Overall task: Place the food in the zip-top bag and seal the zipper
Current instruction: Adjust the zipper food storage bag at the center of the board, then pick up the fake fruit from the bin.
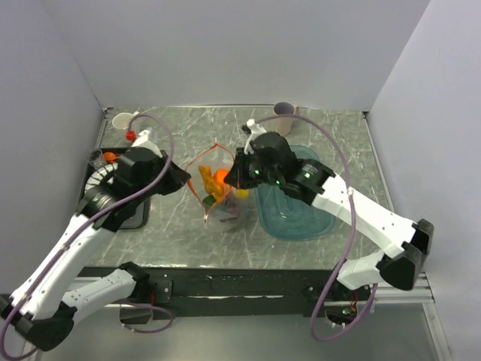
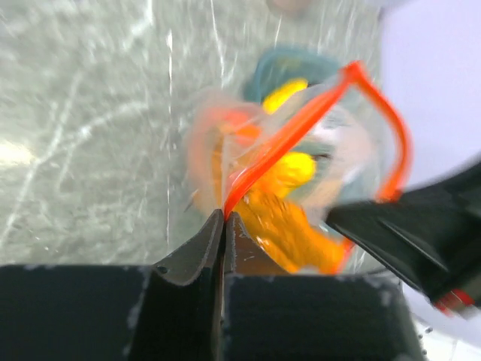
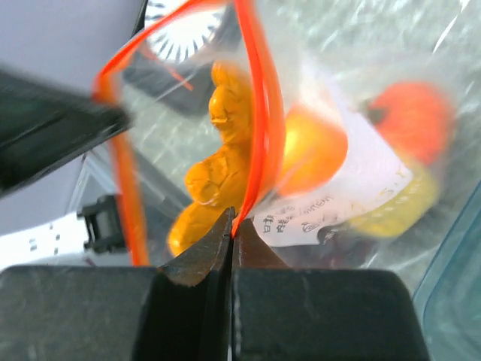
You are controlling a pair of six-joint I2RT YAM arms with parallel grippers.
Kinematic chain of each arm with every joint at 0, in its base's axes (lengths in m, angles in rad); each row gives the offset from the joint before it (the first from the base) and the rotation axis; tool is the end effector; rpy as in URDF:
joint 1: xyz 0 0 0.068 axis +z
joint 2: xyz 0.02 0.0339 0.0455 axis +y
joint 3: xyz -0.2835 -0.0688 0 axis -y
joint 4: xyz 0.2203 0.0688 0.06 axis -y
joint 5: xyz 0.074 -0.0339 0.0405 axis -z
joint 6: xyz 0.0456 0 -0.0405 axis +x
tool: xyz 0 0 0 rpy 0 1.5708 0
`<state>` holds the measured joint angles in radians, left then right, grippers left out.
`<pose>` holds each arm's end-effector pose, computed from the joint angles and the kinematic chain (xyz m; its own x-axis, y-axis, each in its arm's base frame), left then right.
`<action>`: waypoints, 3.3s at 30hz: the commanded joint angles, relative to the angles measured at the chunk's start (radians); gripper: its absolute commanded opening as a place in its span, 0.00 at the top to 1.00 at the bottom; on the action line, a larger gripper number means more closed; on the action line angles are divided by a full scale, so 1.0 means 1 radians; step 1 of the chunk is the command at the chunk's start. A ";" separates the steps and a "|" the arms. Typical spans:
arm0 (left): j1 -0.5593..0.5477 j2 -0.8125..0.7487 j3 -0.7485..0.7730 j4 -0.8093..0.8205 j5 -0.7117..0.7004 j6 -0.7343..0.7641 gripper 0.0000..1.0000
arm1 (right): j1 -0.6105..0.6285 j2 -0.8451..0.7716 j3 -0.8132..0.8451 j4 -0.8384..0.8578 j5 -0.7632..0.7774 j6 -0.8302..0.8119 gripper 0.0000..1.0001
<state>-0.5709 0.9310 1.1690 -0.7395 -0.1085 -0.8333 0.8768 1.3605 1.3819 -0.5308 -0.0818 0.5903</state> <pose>0.1334 -0.0798 0.3938 -0.6105 -0.4824 -0.6282 0.0081 0.7893 -0.6140 0.1788 0.2207 0.3972 -0.7110 0.0129 -0.7031 -0.5008 0.6927 0.5190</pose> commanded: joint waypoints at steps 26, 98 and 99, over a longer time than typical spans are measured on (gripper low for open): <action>0.011 0.091 -0.037 0.035 0.006 0.040 0.99 | 0.001 0.235 -0.009 -0.044 0.040 -0.014 0.81; 0.009 0.081 -0.091 0.106 0.101 0.048 0.99 | -0.501 0.458 -0.159 0.084 0.114 0.106 0.48; 0.009 0.078 -0.094 0.107 0.101 0.046 0.99 | -0.496 0.437 -0.214 0.112 0.097 0.102 0.49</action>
<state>-0.5640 1.0306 1.0740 -0.6846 -0.0227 -0.7971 0.3817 1.9053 1.2938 -0.4786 0.0685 0.7254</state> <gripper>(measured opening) 0.016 0.576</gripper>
